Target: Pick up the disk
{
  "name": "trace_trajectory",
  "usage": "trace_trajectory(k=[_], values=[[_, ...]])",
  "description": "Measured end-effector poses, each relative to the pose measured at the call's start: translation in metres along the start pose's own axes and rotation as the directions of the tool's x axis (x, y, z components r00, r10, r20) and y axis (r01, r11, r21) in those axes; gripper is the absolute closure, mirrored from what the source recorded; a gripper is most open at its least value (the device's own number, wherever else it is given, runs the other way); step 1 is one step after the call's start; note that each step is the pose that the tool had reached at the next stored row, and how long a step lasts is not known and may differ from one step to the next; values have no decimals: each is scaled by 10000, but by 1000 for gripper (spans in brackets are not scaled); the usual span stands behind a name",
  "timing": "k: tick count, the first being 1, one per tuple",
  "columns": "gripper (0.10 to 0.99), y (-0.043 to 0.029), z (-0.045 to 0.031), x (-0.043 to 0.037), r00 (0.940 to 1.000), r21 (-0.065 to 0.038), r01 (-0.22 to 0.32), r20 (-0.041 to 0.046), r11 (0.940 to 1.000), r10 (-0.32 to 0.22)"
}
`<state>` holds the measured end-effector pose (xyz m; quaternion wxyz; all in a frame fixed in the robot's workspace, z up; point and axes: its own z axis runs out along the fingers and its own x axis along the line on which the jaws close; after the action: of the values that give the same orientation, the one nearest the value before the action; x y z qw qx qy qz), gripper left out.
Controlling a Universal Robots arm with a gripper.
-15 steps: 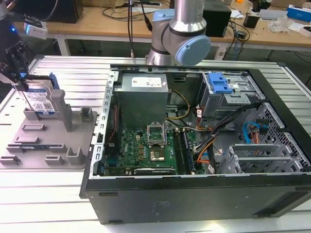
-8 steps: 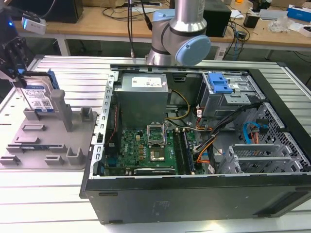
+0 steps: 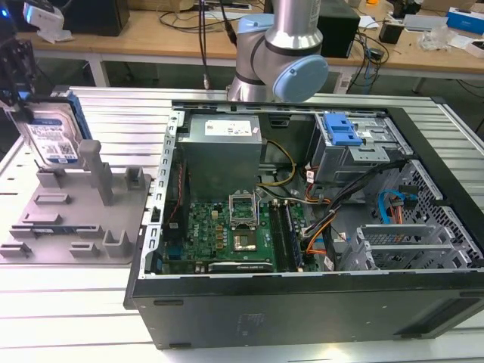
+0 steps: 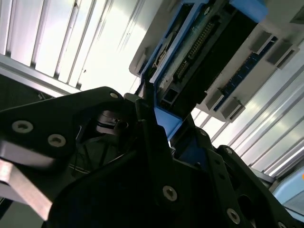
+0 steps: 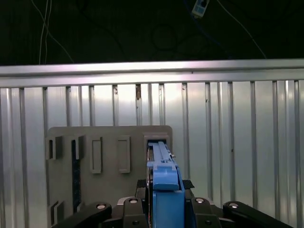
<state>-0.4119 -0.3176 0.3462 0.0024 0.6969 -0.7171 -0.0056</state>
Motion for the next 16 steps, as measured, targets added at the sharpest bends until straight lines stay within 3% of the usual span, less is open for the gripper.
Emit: trace_trajectory(k=[3, 11, 16], values=[[718, 3, -276, 17, 10000, 1, 0, 0, 10000, 0], [718, 6, -676, 42, 10000, 0, 1, -1, 10000, -1], [718, 9, -964, 66, 10000, 1, 2, 0, 10000, -2]])
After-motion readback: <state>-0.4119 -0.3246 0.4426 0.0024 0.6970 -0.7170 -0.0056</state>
